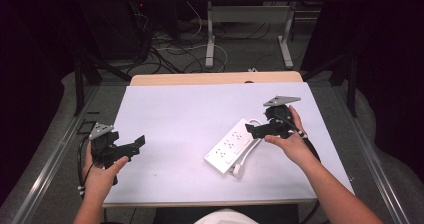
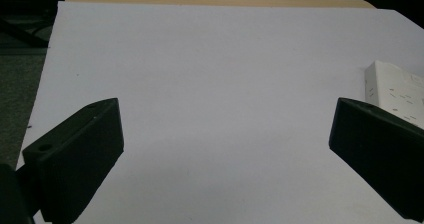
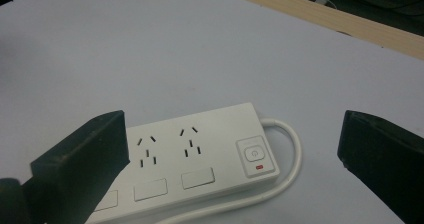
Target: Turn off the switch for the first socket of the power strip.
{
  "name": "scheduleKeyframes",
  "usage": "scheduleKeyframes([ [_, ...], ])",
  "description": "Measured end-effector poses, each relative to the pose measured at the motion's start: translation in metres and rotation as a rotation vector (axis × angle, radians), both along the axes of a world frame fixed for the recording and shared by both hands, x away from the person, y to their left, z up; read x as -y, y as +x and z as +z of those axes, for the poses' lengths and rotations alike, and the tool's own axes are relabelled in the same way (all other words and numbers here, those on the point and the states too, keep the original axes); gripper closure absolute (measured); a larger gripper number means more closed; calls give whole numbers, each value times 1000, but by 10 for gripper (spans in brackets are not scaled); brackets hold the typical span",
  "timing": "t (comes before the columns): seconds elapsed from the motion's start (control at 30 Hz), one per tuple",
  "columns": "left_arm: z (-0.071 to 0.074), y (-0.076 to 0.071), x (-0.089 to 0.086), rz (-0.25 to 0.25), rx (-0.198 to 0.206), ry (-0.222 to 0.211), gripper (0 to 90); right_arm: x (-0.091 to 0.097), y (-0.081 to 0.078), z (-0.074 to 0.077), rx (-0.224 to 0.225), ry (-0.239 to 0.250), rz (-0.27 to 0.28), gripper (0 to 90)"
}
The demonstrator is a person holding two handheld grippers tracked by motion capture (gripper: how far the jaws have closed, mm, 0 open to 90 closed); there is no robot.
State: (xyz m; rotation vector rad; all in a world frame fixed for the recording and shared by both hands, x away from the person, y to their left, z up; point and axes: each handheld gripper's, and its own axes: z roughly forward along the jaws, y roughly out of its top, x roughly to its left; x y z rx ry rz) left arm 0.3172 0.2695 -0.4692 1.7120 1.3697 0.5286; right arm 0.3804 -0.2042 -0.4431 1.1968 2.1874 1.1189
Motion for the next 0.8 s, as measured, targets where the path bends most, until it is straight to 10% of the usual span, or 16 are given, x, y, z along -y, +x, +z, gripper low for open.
scheduleKeyframes([
  [0.8, -1, -1, 0, 1, 5, -3, 8, 62, -43, -2, 55, 81, -95, 0],
])
